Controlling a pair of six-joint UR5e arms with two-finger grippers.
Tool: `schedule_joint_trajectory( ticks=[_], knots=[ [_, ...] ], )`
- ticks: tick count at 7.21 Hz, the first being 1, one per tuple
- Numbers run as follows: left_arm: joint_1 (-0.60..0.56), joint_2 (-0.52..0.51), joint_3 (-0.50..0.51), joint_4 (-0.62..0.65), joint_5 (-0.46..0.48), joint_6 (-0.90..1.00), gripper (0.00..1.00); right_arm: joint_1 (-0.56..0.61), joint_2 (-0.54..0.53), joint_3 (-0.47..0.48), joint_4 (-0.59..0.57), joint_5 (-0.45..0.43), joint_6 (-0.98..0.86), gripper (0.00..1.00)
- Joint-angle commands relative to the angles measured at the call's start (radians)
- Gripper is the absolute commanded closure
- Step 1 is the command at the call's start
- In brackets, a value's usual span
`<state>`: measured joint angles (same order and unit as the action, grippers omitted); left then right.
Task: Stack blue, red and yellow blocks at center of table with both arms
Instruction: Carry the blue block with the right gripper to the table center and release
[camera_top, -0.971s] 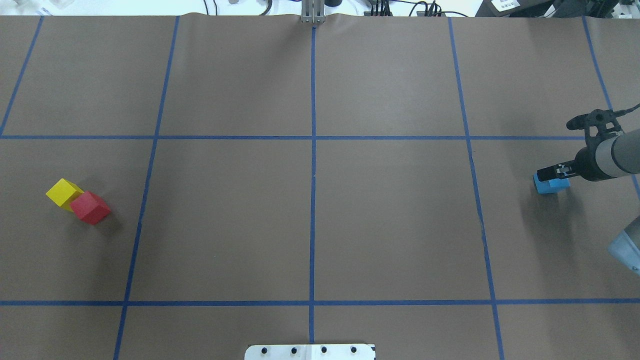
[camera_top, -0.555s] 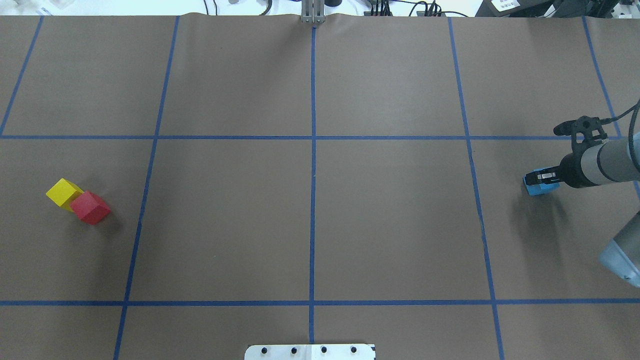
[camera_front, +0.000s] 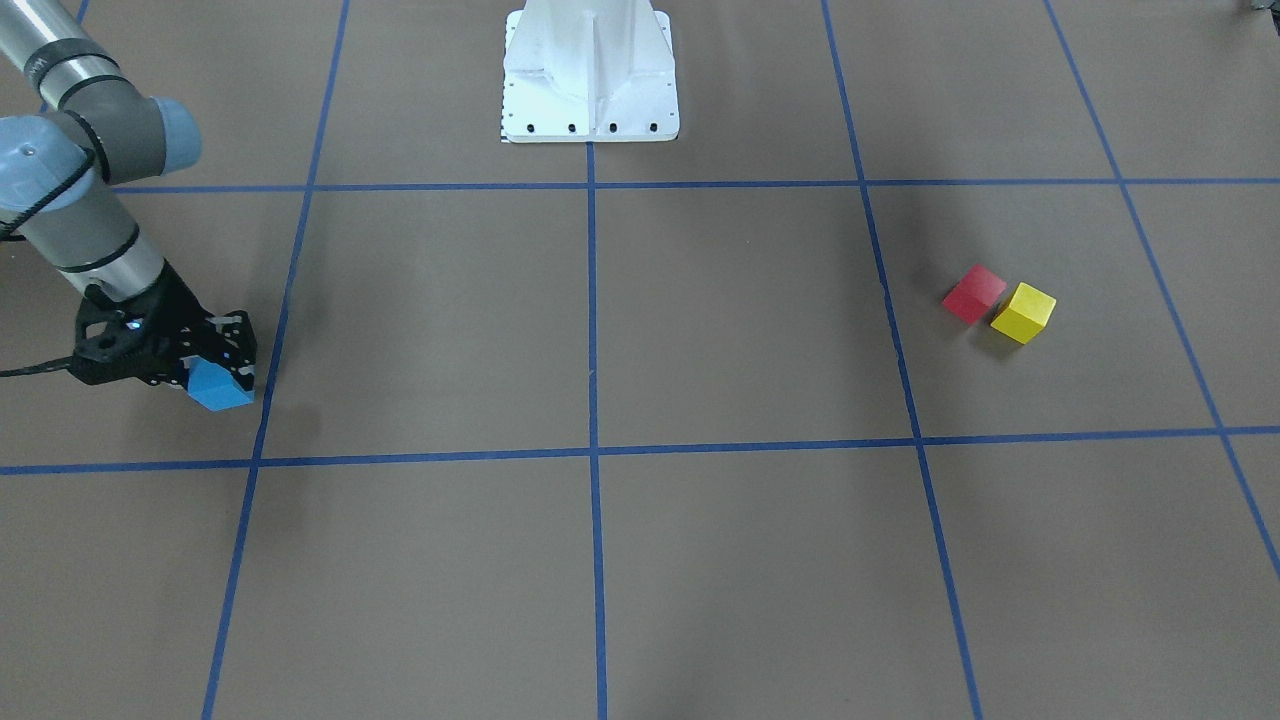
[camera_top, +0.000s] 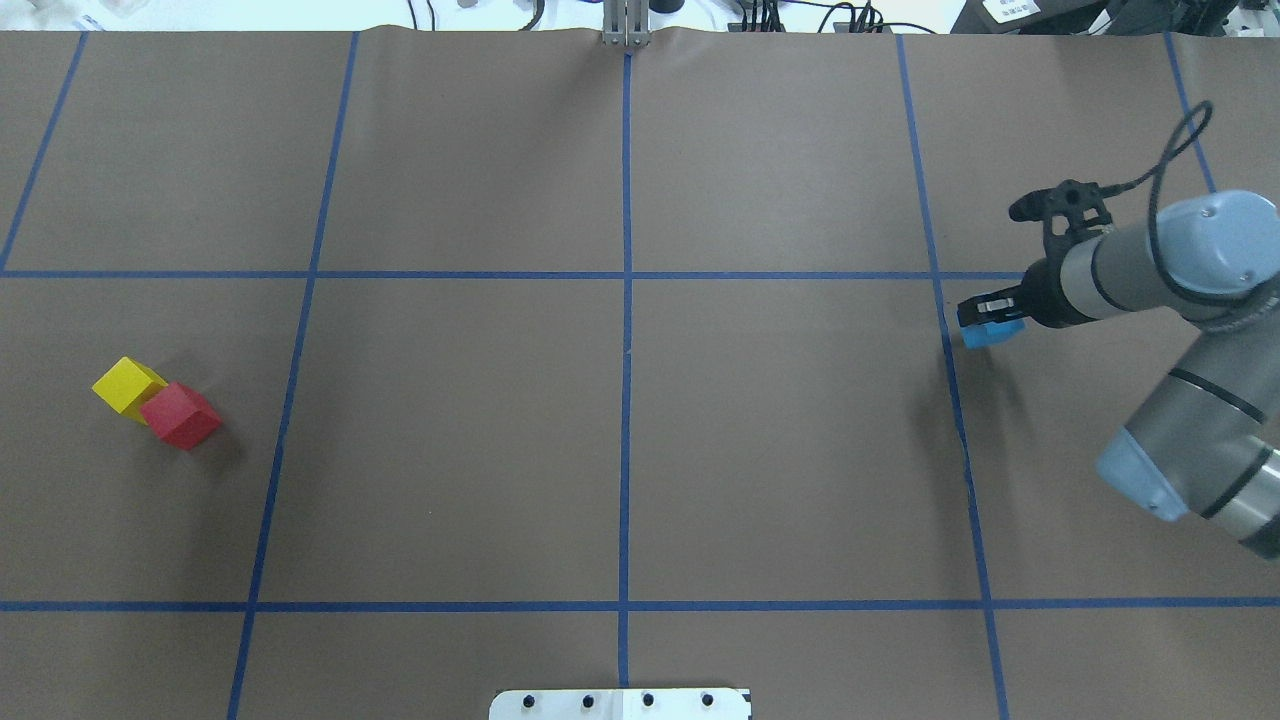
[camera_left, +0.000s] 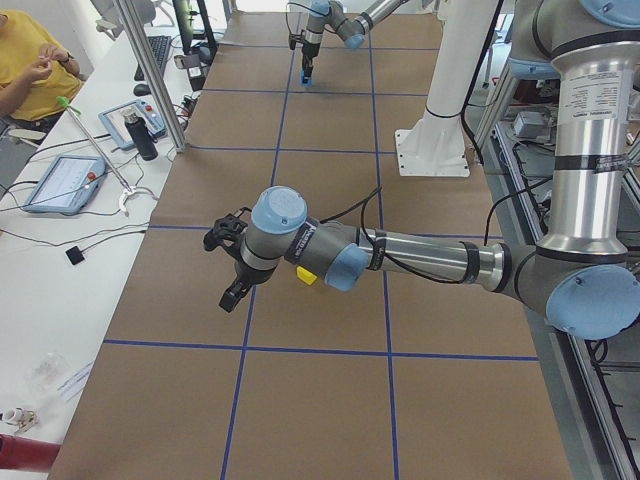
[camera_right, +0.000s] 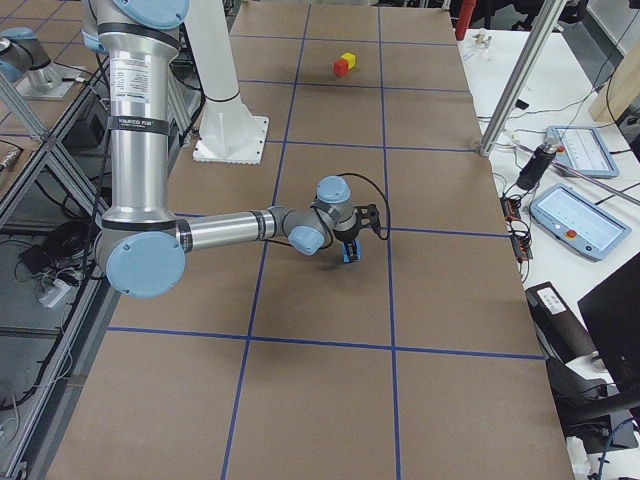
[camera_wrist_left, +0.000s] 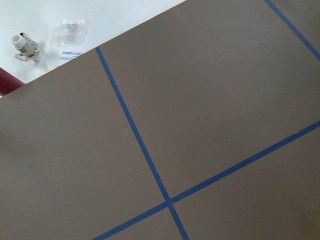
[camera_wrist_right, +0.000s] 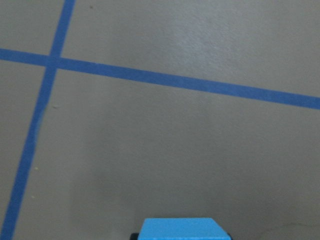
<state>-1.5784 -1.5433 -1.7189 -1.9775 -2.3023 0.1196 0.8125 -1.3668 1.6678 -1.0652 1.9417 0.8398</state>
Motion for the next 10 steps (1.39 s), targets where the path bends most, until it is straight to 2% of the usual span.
schedule_joint_trajectory(
  ticks=[1, 4, 5, 7, 8, 9, 10],
  knots=[
    [0.000, 0.000, 0.004, -0.001, 0.000, 0.000, 0.00, -0.103, 0.307, -0.051, -0.340, -0.109, 0.091, 1.00],
    [0.002, 0.000, 0.005, 0.000, 0.000, 0.000, 0.00, -0.191, 0.636, -0.300, -0.371, -0.124, 0.380, 1.00],
    [0.000, 0.000, 0.005, 0.000, 0.000, 0.000, 0.00, -0.225, 0.696, -0.353, -0.369, -0.139, 0.433, 1.00],
    [0.001, 0.000, 0.015, 0.000, 0.000, 0.000, 0.00, -0.272, 0.703, -0.355, -0.361, -0.178, 0.478, 0.90],
    [0.002, -0.001, 0.019, -0.001, 0.000, 0.000, 0.00, -0.294, 0.689, -0.356, -0.361, -0.187, 0.476, 0.78],
    [0.002, -0.001, 0.019, 0.000, 0.000, 0.000, 0.00, -0.306, 0.686, -0.356, -0.358, -0.201, 0.478, 0.78],
    [0.002, -0.001, 0.019, 0.000, 0.000, 0.000, 0.00, -0.312, 0.686, -0.356, -0.358, -0.202, 0.476, 0.74]
  ],
)
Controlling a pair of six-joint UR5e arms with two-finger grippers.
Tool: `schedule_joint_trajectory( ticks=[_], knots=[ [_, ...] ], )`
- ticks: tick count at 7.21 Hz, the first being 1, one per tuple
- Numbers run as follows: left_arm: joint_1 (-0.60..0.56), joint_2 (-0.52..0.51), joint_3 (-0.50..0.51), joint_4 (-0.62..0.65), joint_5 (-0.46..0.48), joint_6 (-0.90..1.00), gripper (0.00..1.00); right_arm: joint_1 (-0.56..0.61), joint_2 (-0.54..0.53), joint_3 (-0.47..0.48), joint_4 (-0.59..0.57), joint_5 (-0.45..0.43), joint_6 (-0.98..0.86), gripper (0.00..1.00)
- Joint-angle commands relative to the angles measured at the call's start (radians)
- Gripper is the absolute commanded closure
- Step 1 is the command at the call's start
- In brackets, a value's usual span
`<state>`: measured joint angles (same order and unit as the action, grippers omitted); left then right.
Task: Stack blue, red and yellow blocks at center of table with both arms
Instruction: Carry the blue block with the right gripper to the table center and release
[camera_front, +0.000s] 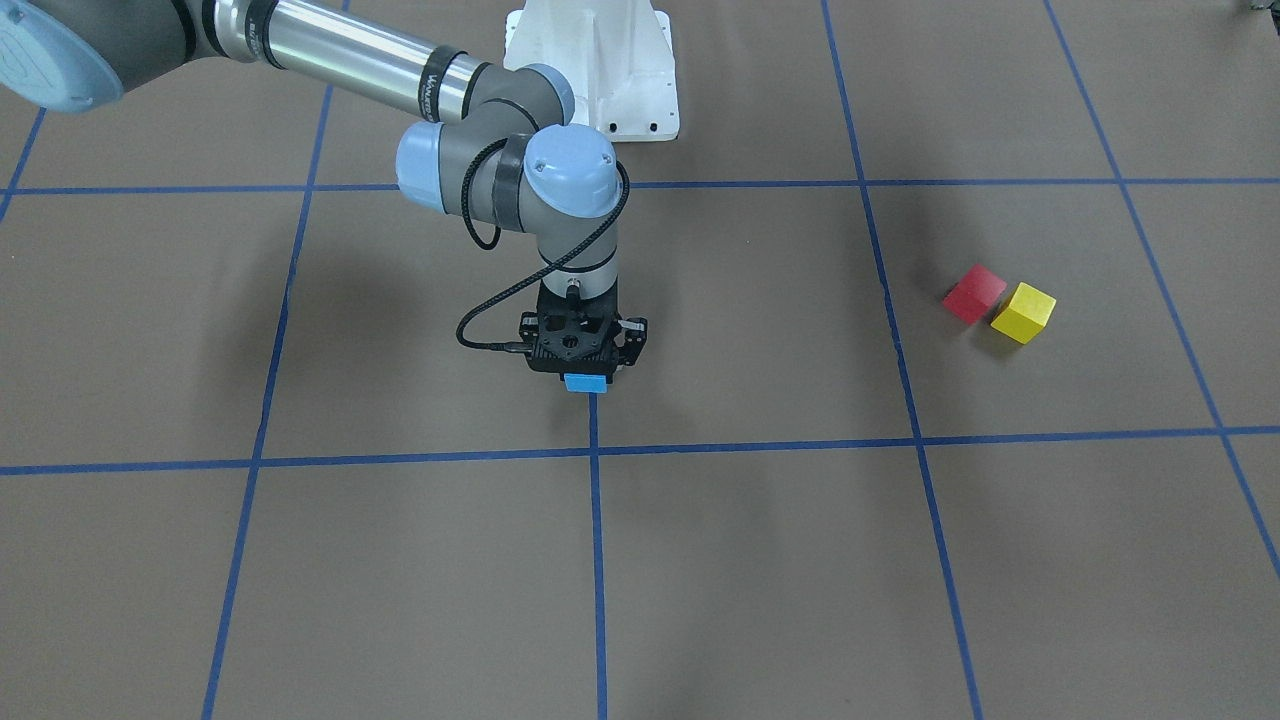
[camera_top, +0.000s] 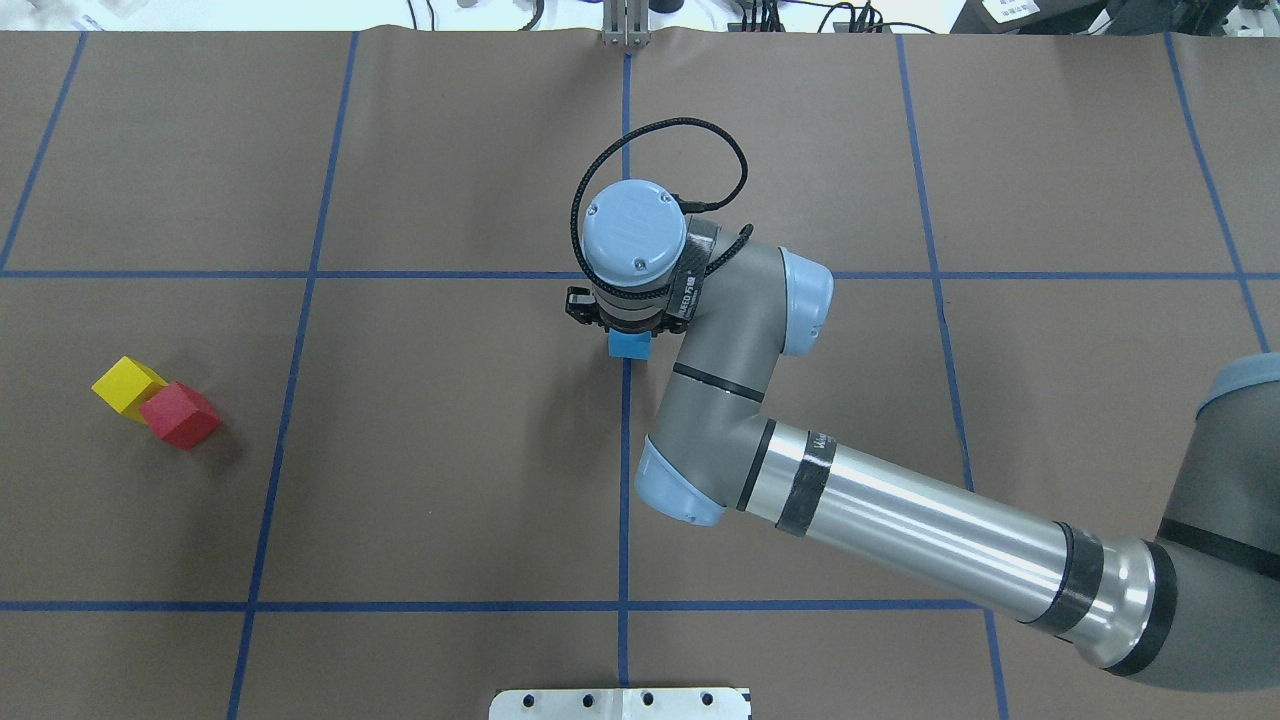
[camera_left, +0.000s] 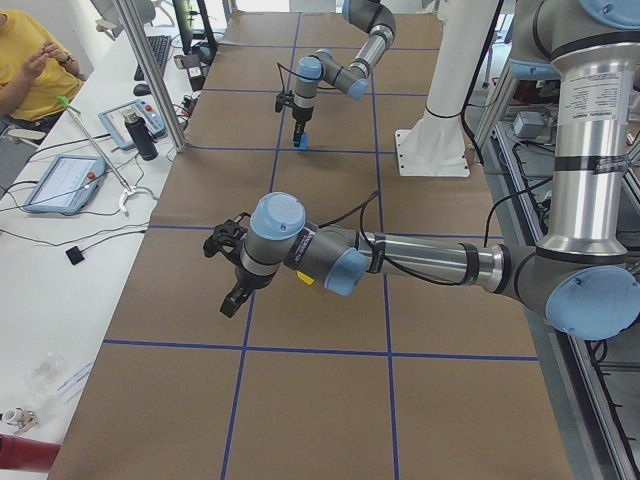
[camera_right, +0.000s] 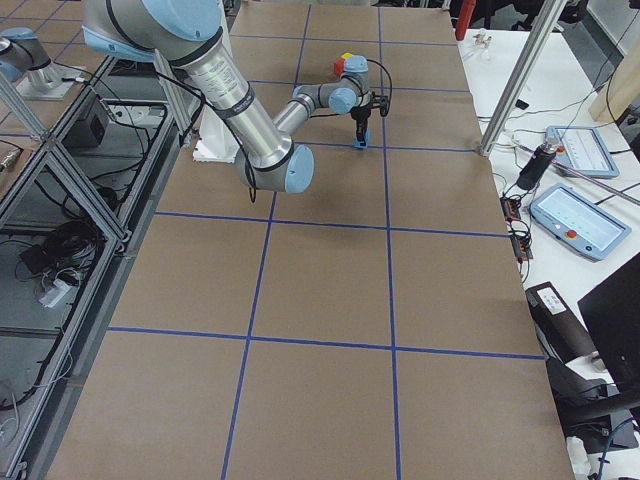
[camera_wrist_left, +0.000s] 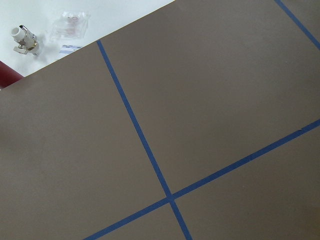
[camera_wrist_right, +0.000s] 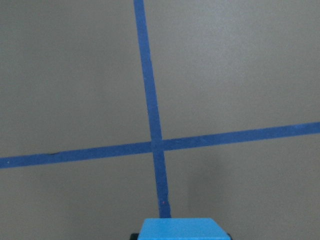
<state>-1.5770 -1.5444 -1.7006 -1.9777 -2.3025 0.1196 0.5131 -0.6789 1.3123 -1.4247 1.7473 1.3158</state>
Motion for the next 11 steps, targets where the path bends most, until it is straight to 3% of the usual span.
schedule_joint_trajectory(
  ticks=[1, 2, 6, 9, 11],
  knots=[
    [-0.001, 0.000, 0.001, -0.001, 0.000, 0.000, 0.00, -0.024, -0.002, -0.001, 0.001, -0.024, 0.000, 0.38],
    [0.000, -0.002, 0.001, 0.000, 0.000, 0.000, 0.00, -0.036, -0.002, 0.001, 0.003, -0.063, 0.000, 0.01],
    [-0.001, -0.002, -0.001, -0.001, 0.000, 0.000, 0.00, 0.014, 0.004, 0.071, -0.008, -0.034, -0.012, 0.00],
    [0.003, 0.001, 0.006, -0.059, -0.026, -0.012, 0.00, 0.267, -0.010, 0.082, -0.019, 0.221, -0.183, 0.00],
    [0.089, -0.002, -0.013, -0.085, -0.041, -0.148, 0.00, 0.416, -0.121, 0.242, -0.147, 0.328, -0.400, 0.00]
  ],
)
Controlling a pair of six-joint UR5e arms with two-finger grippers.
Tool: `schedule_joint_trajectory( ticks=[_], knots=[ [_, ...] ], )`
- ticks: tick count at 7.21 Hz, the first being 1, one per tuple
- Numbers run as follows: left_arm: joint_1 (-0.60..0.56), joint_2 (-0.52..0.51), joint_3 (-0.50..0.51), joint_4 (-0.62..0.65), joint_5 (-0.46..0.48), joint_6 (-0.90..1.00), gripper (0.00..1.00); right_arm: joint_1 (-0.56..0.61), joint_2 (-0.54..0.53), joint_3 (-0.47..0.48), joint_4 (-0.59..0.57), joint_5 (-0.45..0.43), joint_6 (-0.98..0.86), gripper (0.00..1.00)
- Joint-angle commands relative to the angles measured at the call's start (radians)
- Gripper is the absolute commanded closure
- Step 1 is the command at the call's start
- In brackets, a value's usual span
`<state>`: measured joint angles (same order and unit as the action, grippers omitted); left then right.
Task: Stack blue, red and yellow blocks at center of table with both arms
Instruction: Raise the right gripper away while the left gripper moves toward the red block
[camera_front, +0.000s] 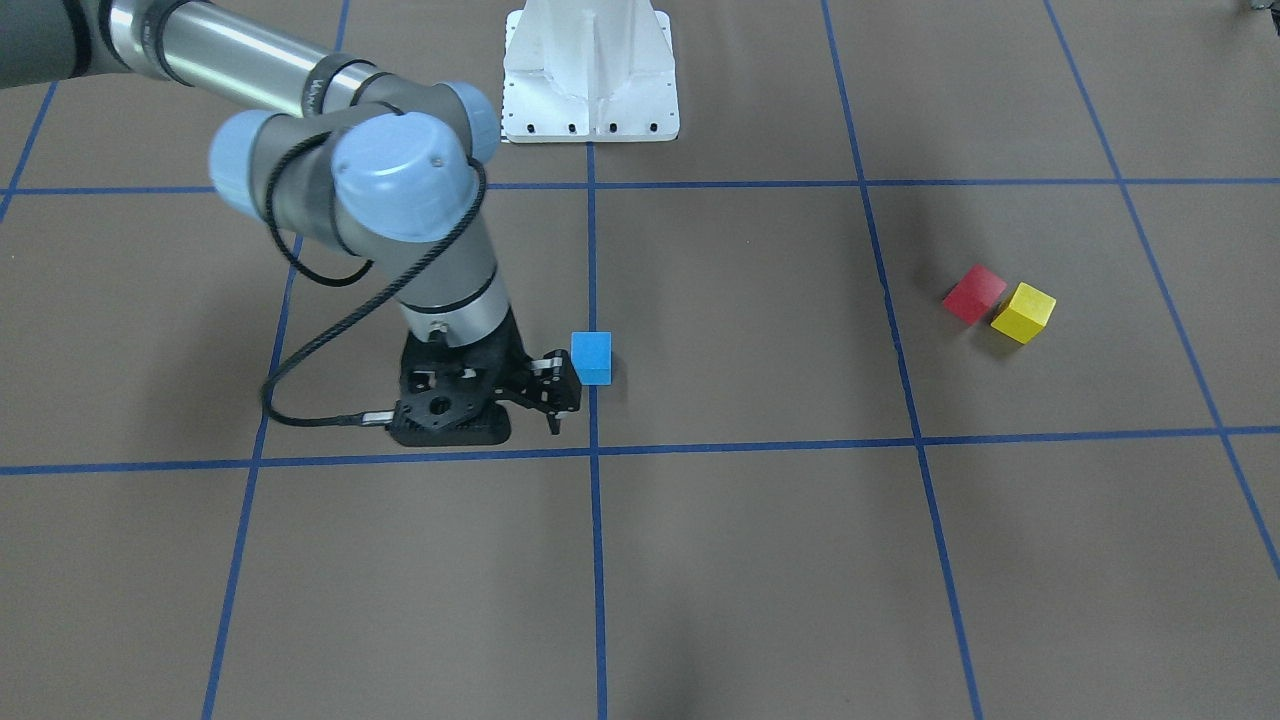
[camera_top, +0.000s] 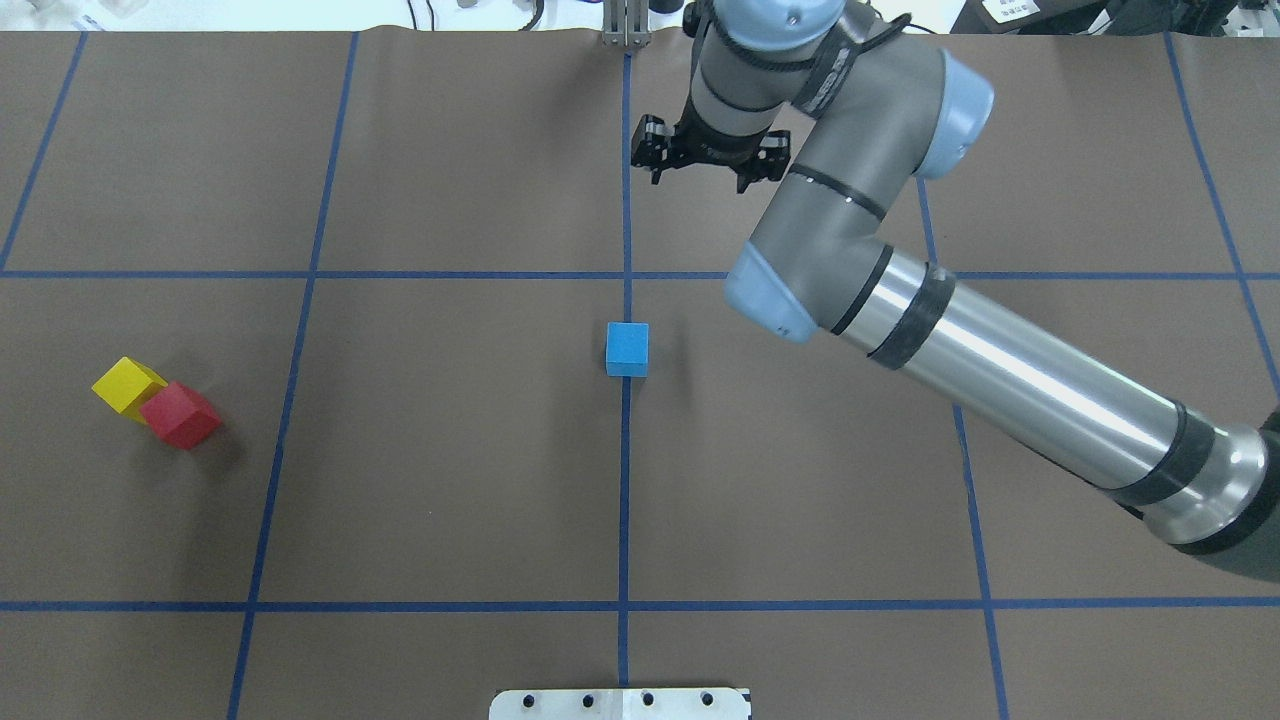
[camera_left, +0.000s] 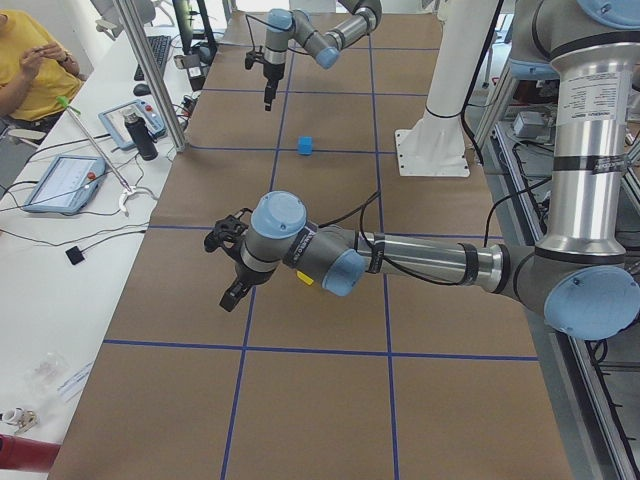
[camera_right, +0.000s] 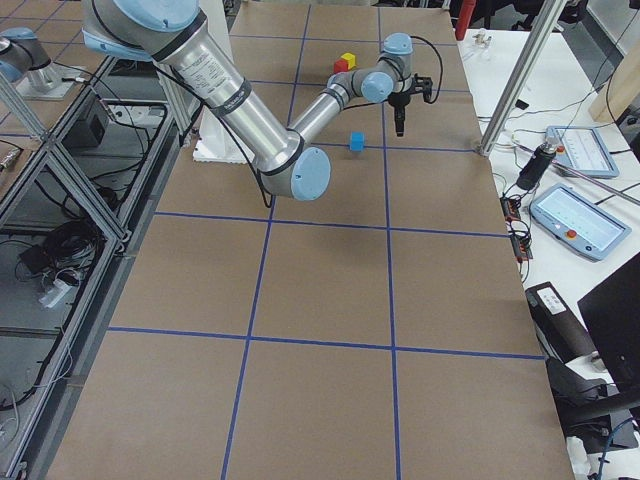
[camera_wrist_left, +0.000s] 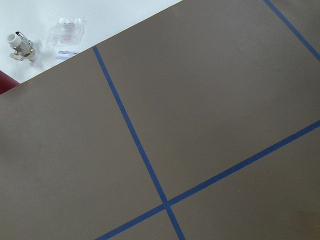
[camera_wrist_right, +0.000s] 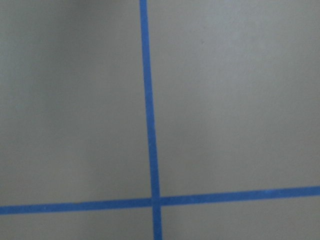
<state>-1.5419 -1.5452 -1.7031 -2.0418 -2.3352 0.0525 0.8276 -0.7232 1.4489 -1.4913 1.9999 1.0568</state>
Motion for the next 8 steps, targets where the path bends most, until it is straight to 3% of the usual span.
schedule_joint_trajectory(
  ticks=[1, 2, 4, 6, 8],
  knots=[
    [0.107, -0.001, -0.012, -0.085, -0.009, -0.183, 0.00, 0.192, -0.185, 0.216, -0.149, 0.117, -0.307, 0.00],
    [0.170, 0.000, -0.012, -0.127, -0.007, -0.297, 0.00, 0.278, -0.270, 0.270, -0.185, 0.155, -0.471, 0.00],
    [0.291, 0.008, -0.013, -0.208, 0.005, -0.483, 0.00, 0.425, -0.385, 0.280, -0.185, 0.247, -0.732, 0.00],
    [0.472, 0.010, -0.073, -0.212, 0.191, -0.499, 0.00, 0.575, -0.514, 0.277, -0.185, 0.337, -1.008, 0.00],
    [0.590, 0.002, -0.075, -0.212, 0.224, -0.500, 0.00, 0.666, -0.622, 0.272, -0.185, 0.349, -1.180, 0.00]
  ],
)
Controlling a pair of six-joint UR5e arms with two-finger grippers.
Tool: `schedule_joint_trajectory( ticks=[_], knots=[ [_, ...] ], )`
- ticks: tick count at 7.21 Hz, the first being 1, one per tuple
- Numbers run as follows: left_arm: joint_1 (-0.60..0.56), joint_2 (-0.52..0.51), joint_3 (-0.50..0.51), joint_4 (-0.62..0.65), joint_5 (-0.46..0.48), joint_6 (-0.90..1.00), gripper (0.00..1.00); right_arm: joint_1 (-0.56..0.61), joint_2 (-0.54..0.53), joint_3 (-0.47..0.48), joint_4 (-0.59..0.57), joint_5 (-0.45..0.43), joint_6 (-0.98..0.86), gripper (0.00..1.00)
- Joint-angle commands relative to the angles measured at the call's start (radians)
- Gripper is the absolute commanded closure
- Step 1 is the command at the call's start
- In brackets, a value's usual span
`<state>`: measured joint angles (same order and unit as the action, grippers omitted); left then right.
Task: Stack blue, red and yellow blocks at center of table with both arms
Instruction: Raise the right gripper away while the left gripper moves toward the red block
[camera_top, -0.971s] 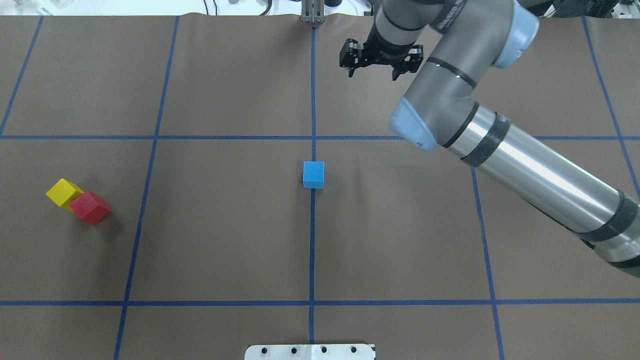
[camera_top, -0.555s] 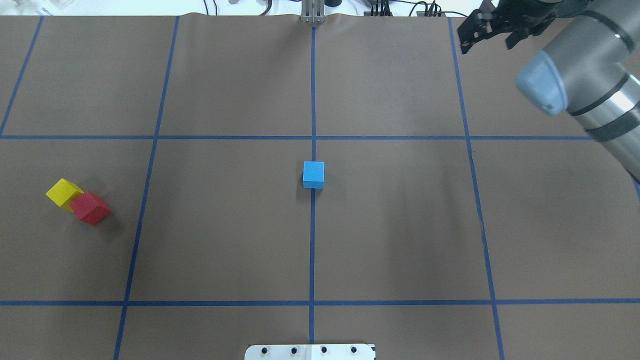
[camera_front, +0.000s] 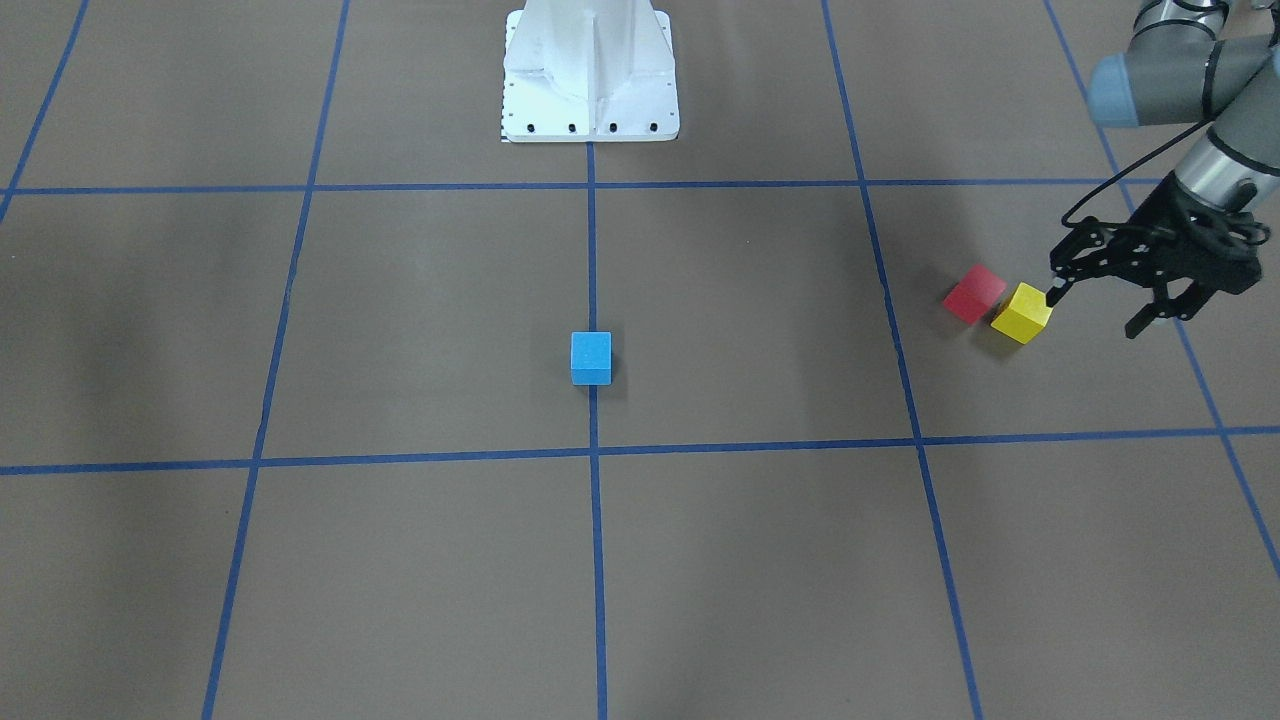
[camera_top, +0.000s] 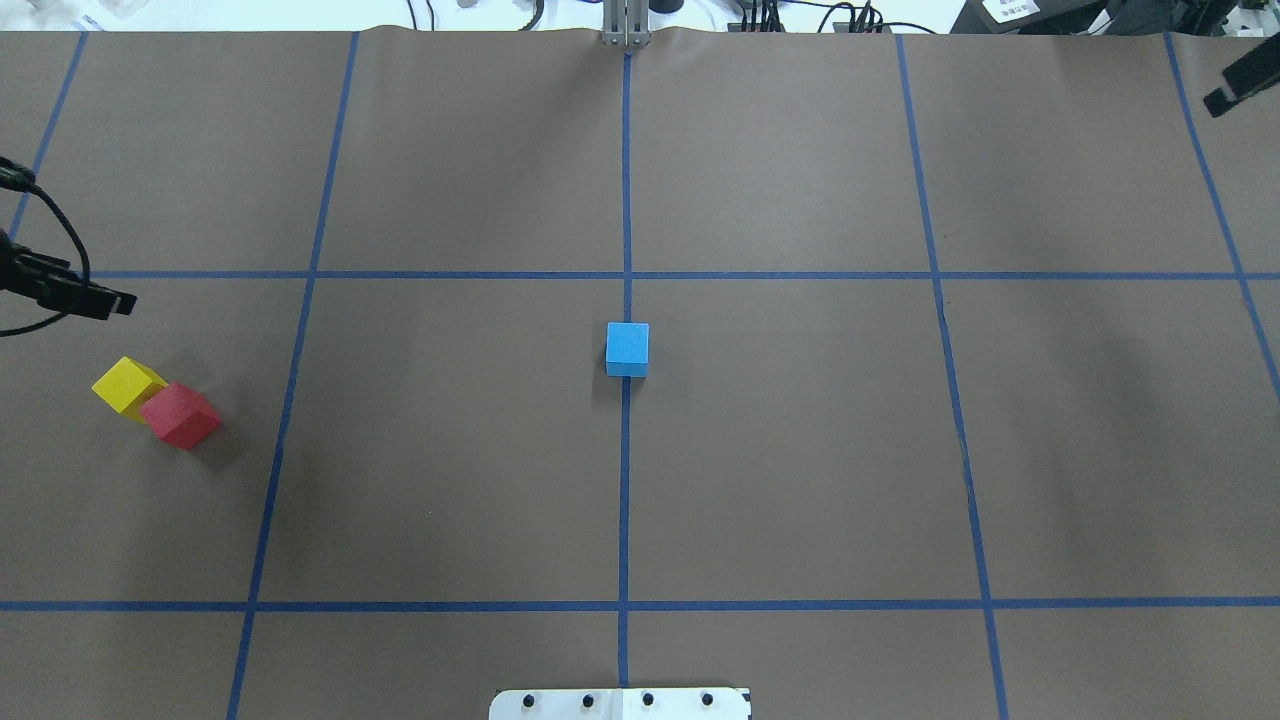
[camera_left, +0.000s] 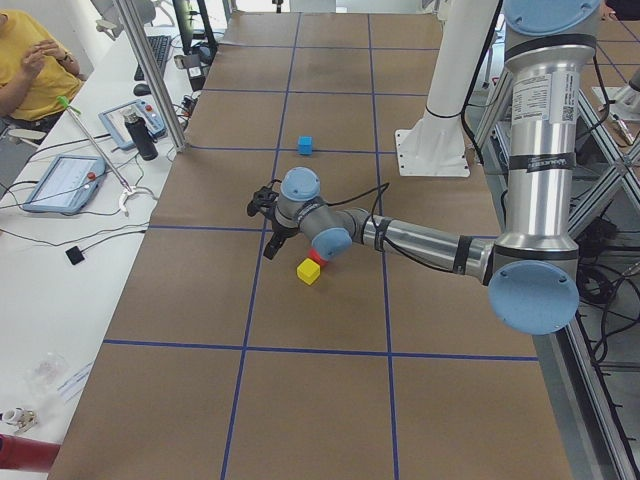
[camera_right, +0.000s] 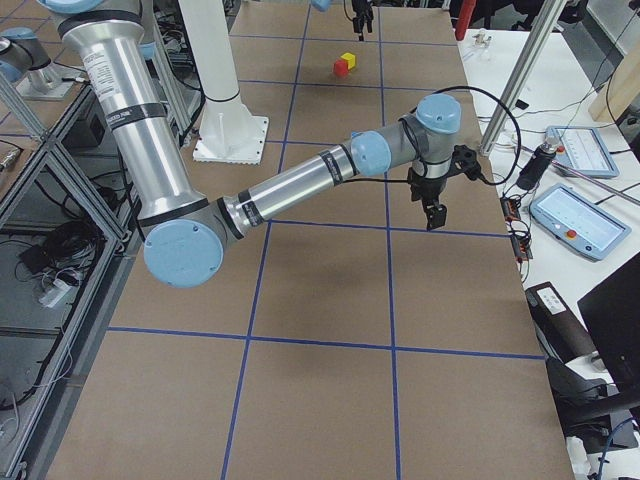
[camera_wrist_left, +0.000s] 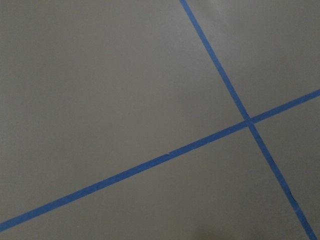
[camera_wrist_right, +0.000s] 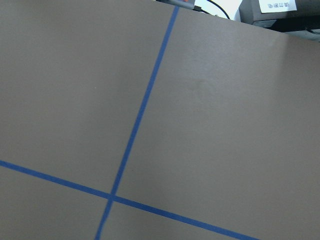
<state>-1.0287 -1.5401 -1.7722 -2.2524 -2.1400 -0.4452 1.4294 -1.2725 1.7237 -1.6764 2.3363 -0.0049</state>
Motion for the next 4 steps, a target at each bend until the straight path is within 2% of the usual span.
schedule_joint_trajectory(
  ticks=[1, 4],
  knots=[
    [0.113, -0.005, -0.009, -0.003, 0.029, -0.004, 0.00, 0.104, -0.134, 0.002, 0.006, 0.012, -0.159, 0.00],
    [0.228, -0.006, -0.015, -0.003, 0.077, -0.045, 0.00, 0.118, -0.176, 0.002, 0.012, 0.009, -0.179, 0.00]
  ],
)
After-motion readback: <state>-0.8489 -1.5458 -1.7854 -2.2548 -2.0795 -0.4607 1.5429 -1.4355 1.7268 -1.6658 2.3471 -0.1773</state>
